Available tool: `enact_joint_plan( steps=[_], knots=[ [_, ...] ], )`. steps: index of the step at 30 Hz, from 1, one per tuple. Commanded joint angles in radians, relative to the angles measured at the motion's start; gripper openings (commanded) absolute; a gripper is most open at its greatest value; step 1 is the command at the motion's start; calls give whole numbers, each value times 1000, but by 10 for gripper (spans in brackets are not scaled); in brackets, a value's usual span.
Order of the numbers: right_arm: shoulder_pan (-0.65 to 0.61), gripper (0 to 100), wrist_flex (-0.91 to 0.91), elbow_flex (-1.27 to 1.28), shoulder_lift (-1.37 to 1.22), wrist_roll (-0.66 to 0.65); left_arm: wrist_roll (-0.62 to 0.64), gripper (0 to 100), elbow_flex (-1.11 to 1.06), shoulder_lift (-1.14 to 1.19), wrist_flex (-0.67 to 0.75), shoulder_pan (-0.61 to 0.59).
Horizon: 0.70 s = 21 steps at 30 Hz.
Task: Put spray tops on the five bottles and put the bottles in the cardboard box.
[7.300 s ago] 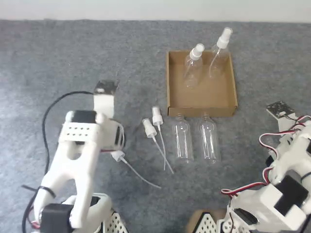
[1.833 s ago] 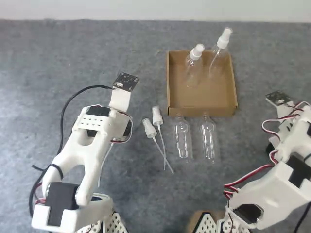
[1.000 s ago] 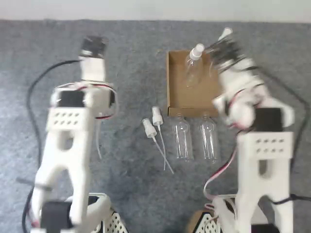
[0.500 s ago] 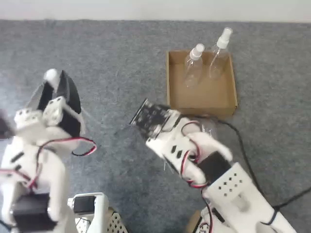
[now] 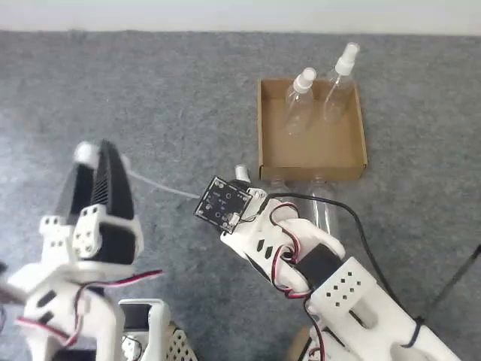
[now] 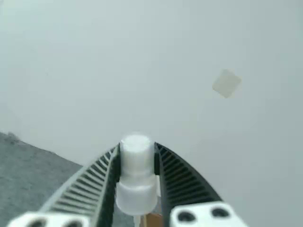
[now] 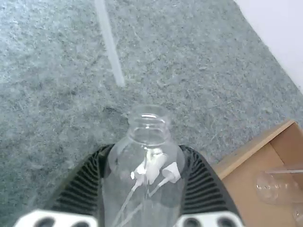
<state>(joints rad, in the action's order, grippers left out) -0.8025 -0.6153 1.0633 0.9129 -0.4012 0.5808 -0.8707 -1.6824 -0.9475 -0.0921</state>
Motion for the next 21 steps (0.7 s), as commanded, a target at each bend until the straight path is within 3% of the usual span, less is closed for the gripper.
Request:
enact_joint_plan(
  steps=[1, 8, 16, 21],
  knots=[
    [-10, 6, 22, -18, 36, 11, -14, 10, -47, 40, 109, 43],
    [-8, 6, 21, -18, 36, 11, -14, 10, -77, 110, 167, 44],
    [-4, 6, 21, -18, 36, 11, -12, 10, -124, 117, 95, 61],
    [-4, 6, 21, -18, 36, 11, -63, 10, -200, 118, 127, 235]
  ],
)
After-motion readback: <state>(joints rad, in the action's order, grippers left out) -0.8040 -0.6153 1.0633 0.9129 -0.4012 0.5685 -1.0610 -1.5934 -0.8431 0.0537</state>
